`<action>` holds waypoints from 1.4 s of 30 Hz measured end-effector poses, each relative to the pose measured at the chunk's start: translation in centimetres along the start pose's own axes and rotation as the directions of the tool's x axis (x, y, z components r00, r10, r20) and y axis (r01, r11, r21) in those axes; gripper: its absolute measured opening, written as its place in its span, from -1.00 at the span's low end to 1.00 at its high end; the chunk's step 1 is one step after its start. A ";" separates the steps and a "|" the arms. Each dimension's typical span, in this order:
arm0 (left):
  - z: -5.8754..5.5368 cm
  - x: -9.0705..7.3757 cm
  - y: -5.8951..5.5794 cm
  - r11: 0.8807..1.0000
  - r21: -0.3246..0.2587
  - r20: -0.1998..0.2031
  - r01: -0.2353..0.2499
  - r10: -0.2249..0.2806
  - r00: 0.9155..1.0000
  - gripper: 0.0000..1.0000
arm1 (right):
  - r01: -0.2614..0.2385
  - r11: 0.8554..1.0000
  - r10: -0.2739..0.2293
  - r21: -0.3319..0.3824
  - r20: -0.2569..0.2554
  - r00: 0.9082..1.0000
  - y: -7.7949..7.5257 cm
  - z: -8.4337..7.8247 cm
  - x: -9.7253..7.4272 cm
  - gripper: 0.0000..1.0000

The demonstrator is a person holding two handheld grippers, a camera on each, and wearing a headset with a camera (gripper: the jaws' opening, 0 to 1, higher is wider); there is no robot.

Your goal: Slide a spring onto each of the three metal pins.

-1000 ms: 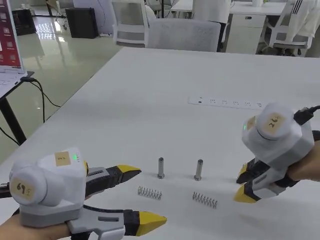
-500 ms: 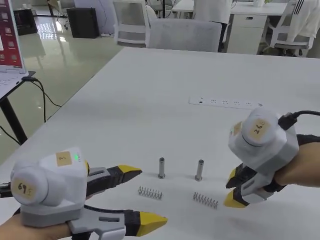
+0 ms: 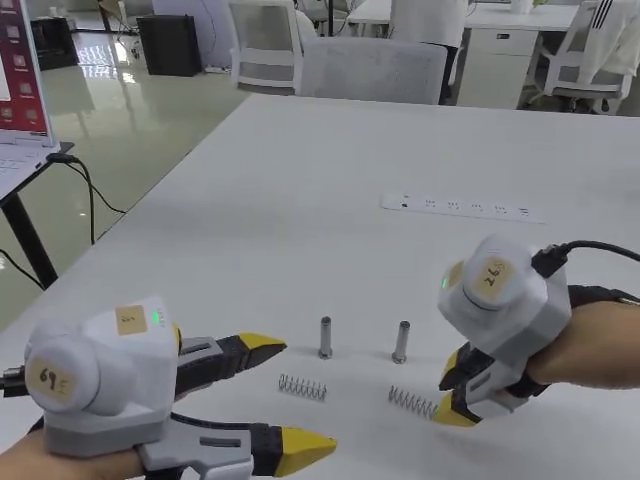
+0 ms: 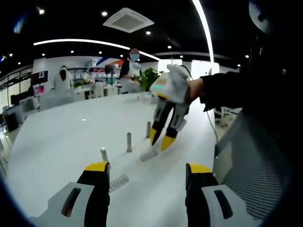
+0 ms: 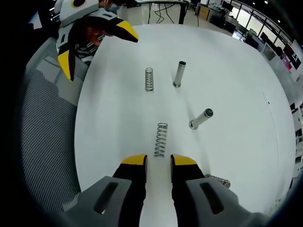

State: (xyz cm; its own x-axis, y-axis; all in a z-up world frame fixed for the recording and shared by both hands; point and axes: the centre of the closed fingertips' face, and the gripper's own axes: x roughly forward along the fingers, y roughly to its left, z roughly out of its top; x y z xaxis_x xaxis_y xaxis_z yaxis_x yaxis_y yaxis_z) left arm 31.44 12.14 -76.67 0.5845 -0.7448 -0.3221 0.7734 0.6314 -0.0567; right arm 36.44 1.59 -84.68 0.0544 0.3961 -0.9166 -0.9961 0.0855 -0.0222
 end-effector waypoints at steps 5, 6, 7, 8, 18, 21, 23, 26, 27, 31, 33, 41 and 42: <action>-0.1 0.0 -0.1 1.000 0.000 -0.003 0.002 -0.002 1.000 0.20 | -0.001 1.000 0.001 0.005 -0.007 1.000 0.0 -0.1 0.7 -0.69; -0.1 0.0 -0.1 1.000 0.000 -0.004 0.002 -0.002 1.000 0.20 | -0.003 1.000 0.003 0.007 -0.008 1.000 0.0 -0.1 0.8 -0.69; -0.1 0.0 -0.1 1.000 0.000 -0.004 0.002 -0.002 1.000 0.20 | -0.003 1.000 0.003 0.007 -0.010 1.000 0.0 -0.1 0.8 -0.69; -0.2 0.0 -0.1 1.000 -0.001 -0.004 0.002 -0.002 1.000 0.20 | -0.003 1.000 0.003 0.006 -0.012 1.000 0.0 -0.2 0.9 -0.70; -0.2 0.0 -0.1 1.000 -0.002 -0.004 0.004 -0.004 1.000 0.18 | 0.003 1.000 -0.003 0.004 -0.023 1.000 -0.1 -0.1 1.4 -0.73; -0.2 0.0 -0.1 1.000 -0.002 -0.005 0.005 -0.005 1.000 0.17 | 0.003 1.000 -0.003 0.001 -0.027 1.000 -0.2 -0.1 1.6 -0.74; -0.2 0.0 -0.1 1.000 -0.001 -0.006 0.006 -0.006 1.000 0.17 | 0.005 1.000 -0.005 -0.001 -0.030 1.000 -0.3 -0.1 1.7 -0.75; -0.2 0.0 -0.1 1.000 0.000 -0.009 0.008 -0.008 1.000 0.17 | 0.009 1.000 -0.009 -0.006 -0.036 0.999 -0.4 -0.1 1.8 -0.75; -0.2 0.0 -0.1 1.000 0.000 -0.009 0.009 -0.009 1.000 0.16 | 0.010 1.000 -0.011 -0.010 -0.040 0.999 -0.4 -0.2 1.9 -0.75; -0.3 0.1 -0.1 1.000 -0.002 -0.010 0.010 -0.010 1.000 0.16 | 0.018 1.000 -0.019 -0.025 -0.048 0.999 -0.6 -0.1 2.0 -0.76; -0.4 0.1 -0.1 1.000 -0.002 -0.012 0.011 -0.011 1.000 0.16 | 0.022 0.999 -0.024 -0.032 -0.053 0.998 -0.7 0.0 2.0 -0.76; -0.4 0.1 -0.1 1.000 -0.003 -0.015 0.015 -0.015 1.000 0.14 | 0.001 1.000 -0.001 0.000 -0.062 0.998 -0.5 -0.1 2.0 -0.83; -0.5 0.1 -0.1 1.000 -0.003 -0.016 0.015 -0.015 1.000 0.14 | 0.001 1.000 0.000 0.007 -0.062 0.998 -0.5 -0.1 2.1 -0.83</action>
State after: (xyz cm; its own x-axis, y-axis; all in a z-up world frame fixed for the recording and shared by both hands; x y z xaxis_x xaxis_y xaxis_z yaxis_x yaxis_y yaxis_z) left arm 31.29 12.07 -77.13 0.5685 -0.7508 -0.3362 0.7815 0.6206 -0.0645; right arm 37.05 2.23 -86.60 0.0501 0.3385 -0.9396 -0.9955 0.0924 -0.0198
